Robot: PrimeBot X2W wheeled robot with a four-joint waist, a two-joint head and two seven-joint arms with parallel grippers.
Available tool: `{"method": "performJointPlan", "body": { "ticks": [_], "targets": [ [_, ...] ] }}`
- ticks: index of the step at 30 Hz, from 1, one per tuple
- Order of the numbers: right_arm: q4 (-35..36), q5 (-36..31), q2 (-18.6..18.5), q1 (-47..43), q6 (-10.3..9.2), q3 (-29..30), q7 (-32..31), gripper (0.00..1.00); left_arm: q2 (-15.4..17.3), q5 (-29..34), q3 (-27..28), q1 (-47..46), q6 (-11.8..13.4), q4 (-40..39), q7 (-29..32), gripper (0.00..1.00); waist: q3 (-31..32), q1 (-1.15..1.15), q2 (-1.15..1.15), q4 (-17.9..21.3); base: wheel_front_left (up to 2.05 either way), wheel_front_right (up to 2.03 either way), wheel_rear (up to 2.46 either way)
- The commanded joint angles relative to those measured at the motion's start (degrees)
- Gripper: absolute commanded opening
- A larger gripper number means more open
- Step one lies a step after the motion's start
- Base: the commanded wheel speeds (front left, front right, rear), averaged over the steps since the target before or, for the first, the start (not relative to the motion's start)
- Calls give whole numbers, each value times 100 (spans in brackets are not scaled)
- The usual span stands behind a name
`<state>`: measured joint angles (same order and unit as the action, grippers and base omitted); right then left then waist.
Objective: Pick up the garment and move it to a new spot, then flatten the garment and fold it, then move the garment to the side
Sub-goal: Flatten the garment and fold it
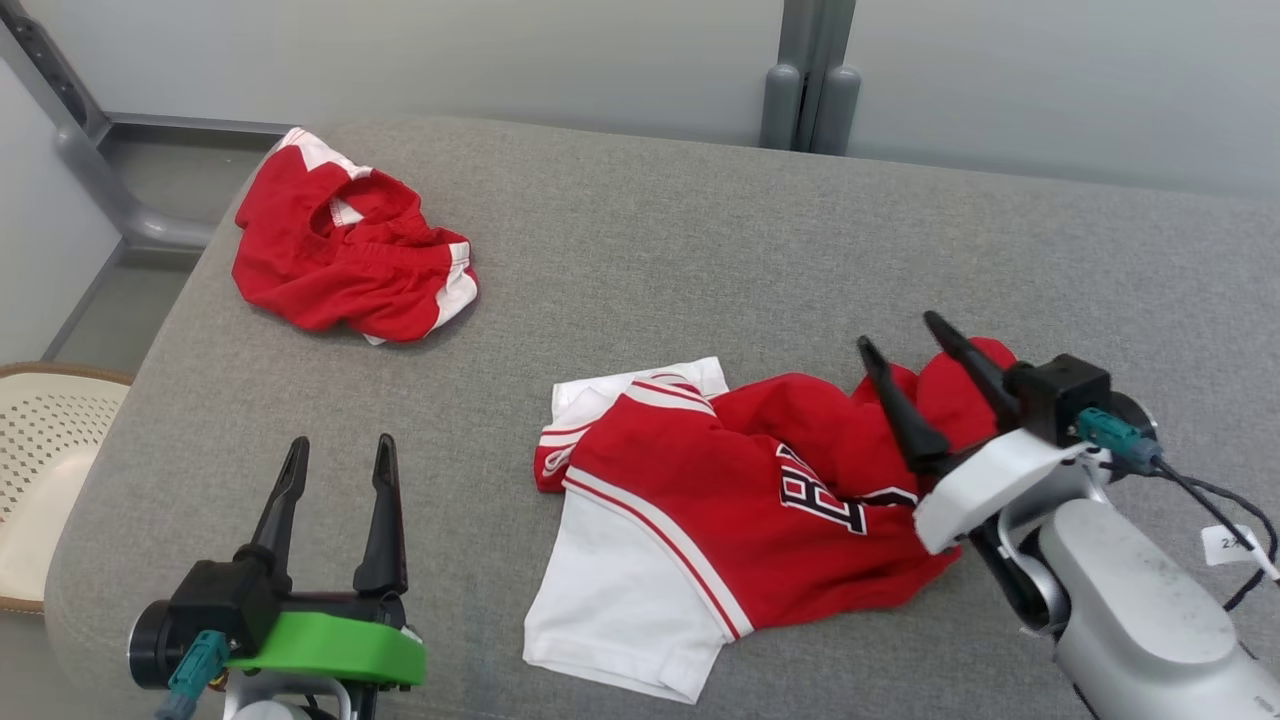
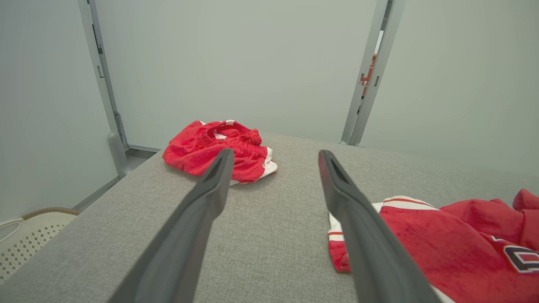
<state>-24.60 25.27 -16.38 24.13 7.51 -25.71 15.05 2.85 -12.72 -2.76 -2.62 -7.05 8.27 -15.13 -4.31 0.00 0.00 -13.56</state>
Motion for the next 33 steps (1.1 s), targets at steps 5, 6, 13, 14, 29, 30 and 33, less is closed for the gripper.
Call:
{"method": "performJointPlan", "body": {
  "ticks": [5, 6, 13, 14, 29, 30, 33],
  "targets": [
    [-651, -226, -195, 256, -5, 520, -10, 100, 8, 39, -67, -79, 7, 1, -2, 100, -142, 0, 0, 6, 0, 0, 0],
    [-827, -295, -240, 324, -5, 562, -42, 100, 8, 27, -91, -112, 6, -1, -3, 100, -180, 0, 0, -11, 0, 0, 0],
    [-1967, -277, -272, 595, -5, 703, -133, 100, 9, -13, -173, -203, 3, 25, -2, 100, -322, 0, 0, -129, 0, 0, 0],
    [-2142, -247, -263, 610, -6, 717, -127, 100, 9, -22, -181, -208, 9, 25, -3, 100, -330, 0, 0, -147, 0, 0, 0],
    [-3210, 740, -128, 602, -7, 390, -367, 0, 9, -97, -235, -140, 88, 37, -3, 100, -255, 0, 0, -97, 0, 0, 0],
    [-3169, 822, -193, 646, -7, 393, -275, 0, 9, -99, -231, -116, 103, 30, -2, 100, -238, 0, 0, -61, 0, 0, 0],
    [-3029, 933, -320, 682, -6, 471, -96, 0, 8, -99, -204, -64, 97, 21, -3, 100, -200, 0, 0, 39, 0, 0, 0]
  ]
}}
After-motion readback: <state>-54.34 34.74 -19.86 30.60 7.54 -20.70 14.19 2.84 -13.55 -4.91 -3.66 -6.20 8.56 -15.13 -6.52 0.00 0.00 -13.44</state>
